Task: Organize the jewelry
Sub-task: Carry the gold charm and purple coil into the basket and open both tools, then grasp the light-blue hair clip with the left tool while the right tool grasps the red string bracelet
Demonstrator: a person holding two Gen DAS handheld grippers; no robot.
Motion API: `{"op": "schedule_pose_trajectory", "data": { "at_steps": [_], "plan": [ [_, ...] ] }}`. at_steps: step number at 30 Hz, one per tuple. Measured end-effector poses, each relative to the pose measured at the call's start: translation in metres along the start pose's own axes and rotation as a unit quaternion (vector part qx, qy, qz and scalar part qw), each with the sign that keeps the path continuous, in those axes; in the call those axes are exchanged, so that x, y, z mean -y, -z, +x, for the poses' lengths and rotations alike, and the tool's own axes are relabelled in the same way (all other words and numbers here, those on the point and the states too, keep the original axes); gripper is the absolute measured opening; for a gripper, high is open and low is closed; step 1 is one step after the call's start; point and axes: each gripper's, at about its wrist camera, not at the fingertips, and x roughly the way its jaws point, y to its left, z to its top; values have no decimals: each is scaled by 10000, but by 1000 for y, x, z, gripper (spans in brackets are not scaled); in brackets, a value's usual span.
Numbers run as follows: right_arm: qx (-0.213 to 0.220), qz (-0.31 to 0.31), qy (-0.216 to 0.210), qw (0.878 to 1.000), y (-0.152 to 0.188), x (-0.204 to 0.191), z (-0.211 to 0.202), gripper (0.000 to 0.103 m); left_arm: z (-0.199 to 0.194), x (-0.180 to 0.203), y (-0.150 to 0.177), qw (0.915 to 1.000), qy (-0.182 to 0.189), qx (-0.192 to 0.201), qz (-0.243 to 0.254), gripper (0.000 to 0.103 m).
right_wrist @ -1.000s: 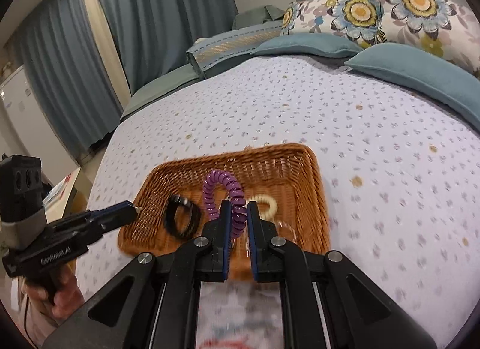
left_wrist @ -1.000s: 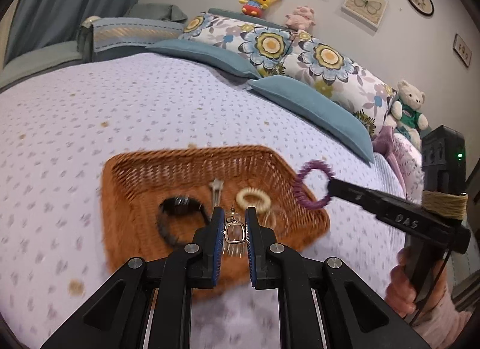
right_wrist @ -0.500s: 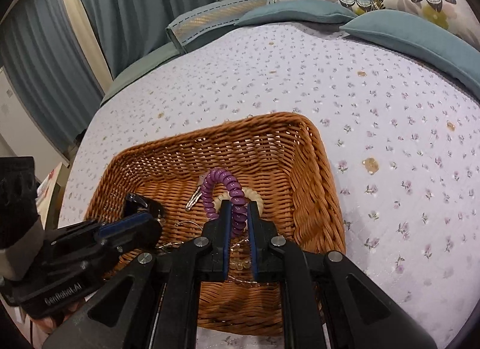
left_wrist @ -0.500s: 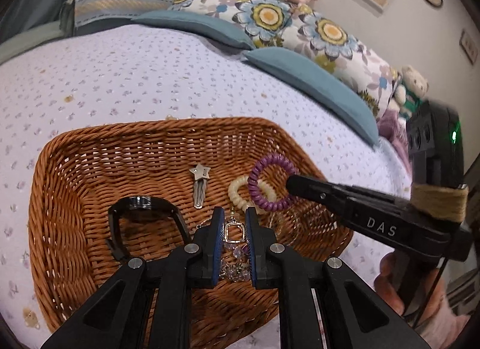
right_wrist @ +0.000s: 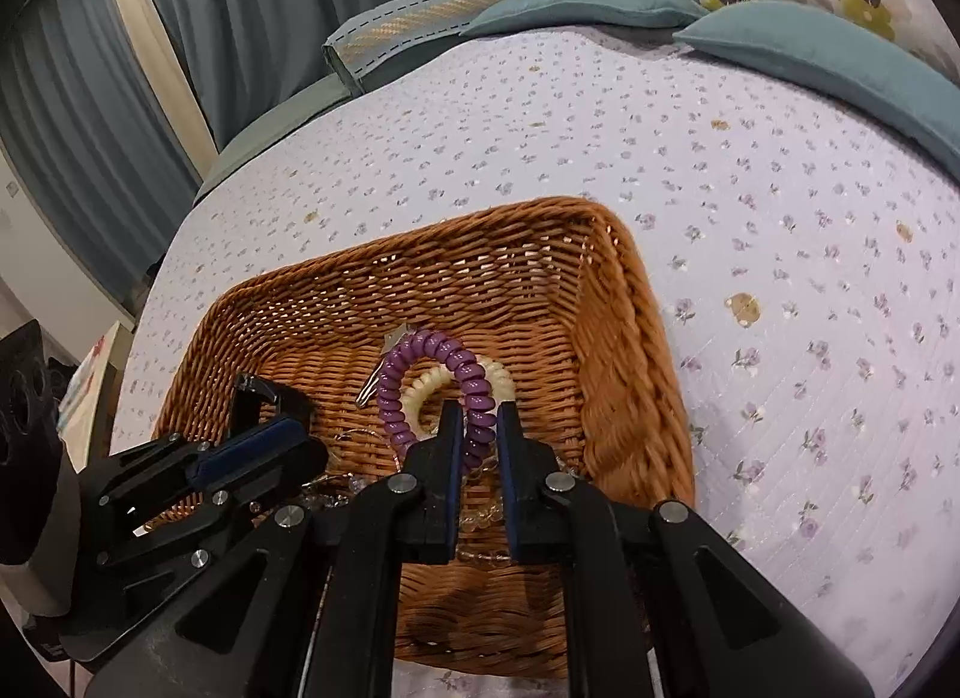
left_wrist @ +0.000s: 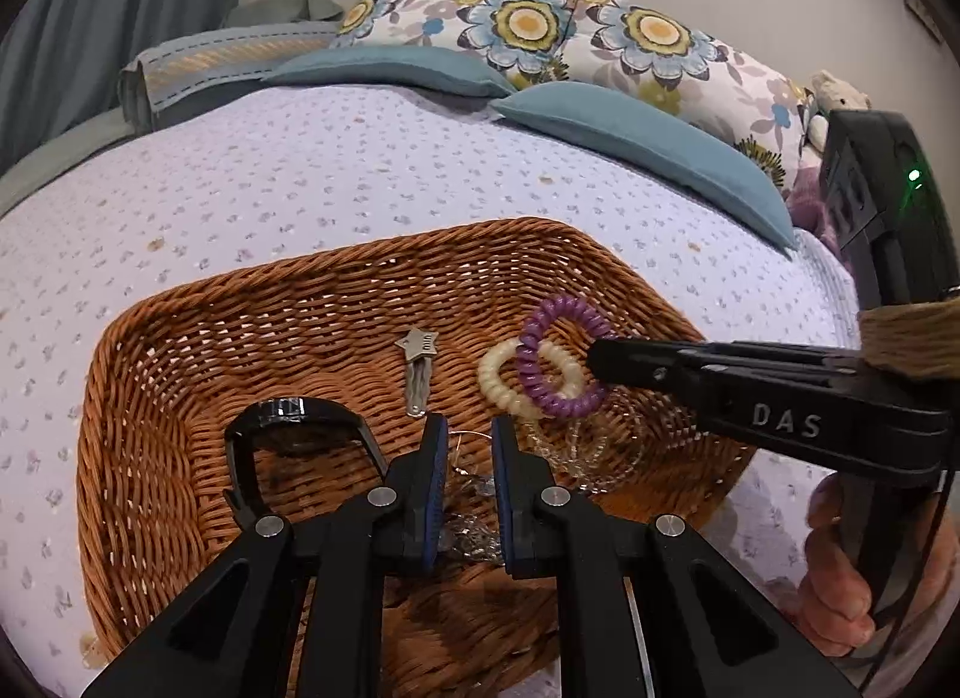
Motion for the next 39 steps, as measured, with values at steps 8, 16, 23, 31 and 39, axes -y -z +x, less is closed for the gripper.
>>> {"op": "schedule_pose_trajectory", "data": {
  "at_steps": [8,16,23,31,39],
  "plan": [
    [296,26,-90,9995,-4,2,-21,40,-28,-1,-10,9993,106,360,-72,48],
    [691,-235,-59,9973,-4,-9,-62,40,-70,0,-20,9966,360,717,-171,48],
    [914,-526,-107,9944,7,-24,-120,40,-125,-1,-12,9918,787,958,-292,48],
    [571,-742,97,9956,71,-15,-153,40,-152,25,24,9912,993,847,-210,48],
    [-163,-715,205,9971,137,-2,-129,40,-101,57,66,9933,1137,34,-211,48]
  ]
}}
